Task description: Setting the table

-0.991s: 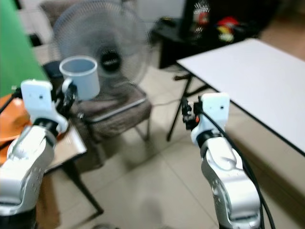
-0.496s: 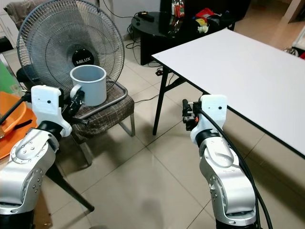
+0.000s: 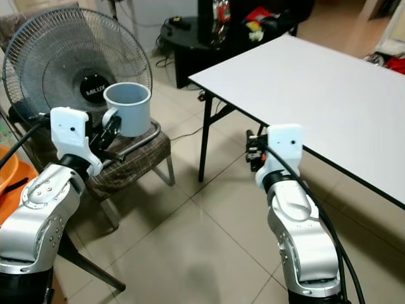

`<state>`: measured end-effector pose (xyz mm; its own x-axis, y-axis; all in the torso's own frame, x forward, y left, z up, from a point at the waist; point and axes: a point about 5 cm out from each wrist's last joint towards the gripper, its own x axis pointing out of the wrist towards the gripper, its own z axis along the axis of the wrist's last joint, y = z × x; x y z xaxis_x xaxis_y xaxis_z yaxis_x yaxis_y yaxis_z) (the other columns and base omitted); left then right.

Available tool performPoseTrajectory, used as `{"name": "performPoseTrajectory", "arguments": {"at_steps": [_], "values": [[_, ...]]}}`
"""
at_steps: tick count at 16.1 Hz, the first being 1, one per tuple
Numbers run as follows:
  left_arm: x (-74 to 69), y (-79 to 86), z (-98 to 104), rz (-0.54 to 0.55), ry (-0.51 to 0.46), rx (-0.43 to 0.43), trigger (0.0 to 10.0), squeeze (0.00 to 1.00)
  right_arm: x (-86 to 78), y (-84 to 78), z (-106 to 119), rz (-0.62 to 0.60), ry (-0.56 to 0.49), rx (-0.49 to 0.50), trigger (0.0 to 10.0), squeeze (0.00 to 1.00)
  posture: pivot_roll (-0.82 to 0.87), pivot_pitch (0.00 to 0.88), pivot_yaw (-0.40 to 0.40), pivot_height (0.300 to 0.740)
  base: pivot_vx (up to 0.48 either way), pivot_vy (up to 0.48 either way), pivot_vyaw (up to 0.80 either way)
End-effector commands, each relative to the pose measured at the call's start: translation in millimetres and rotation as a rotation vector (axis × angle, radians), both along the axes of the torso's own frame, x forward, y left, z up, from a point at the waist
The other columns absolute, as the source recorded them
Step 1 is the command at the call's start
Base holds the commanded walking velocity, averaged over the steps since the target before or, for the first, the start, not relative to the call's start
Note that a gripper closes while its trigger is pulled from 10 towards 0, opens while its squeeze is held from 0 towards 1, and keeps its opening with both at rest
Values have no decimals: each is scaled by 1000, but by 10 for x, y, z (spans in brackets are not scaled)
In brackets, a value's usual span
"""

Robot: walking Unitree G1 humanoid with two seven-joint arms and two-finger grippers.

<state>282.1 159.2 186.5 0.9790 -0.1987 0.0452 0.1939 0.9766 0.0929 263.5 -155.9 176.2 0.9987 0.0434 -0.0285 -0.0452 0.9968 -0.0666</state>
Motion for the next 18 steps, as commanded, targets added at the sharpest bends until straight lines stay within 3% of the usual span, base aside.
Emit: {"name": "performPoseTrajectory", "arguments": {"at_steps": [1,4,8,14,18], "values": [[5,32,3,5,-4,-1,10000,0,28,49,37,17,-20,14,10000,0,28,0,21,740,356,0,0],[0,49,9,14,-8,-1,10000,0,39,61,36,36,-16,24,10000,0,32,0,14,740,375,0,0],[12,59,18,17,-11,-2,10000,0,45,91,50,59,-20,36,10000,0,26,0,14,740,379,0,-800],[52,32,7,-8,-10,-1,10000,0,39,53,62,35,-23,48,10000,0,7,0,26,740,379,0,0],[77,8,10,-25,-14,0,10000,0,42,32,63,27,-27,49,10000,0,8,0,26,740,380,0,-800]]}}
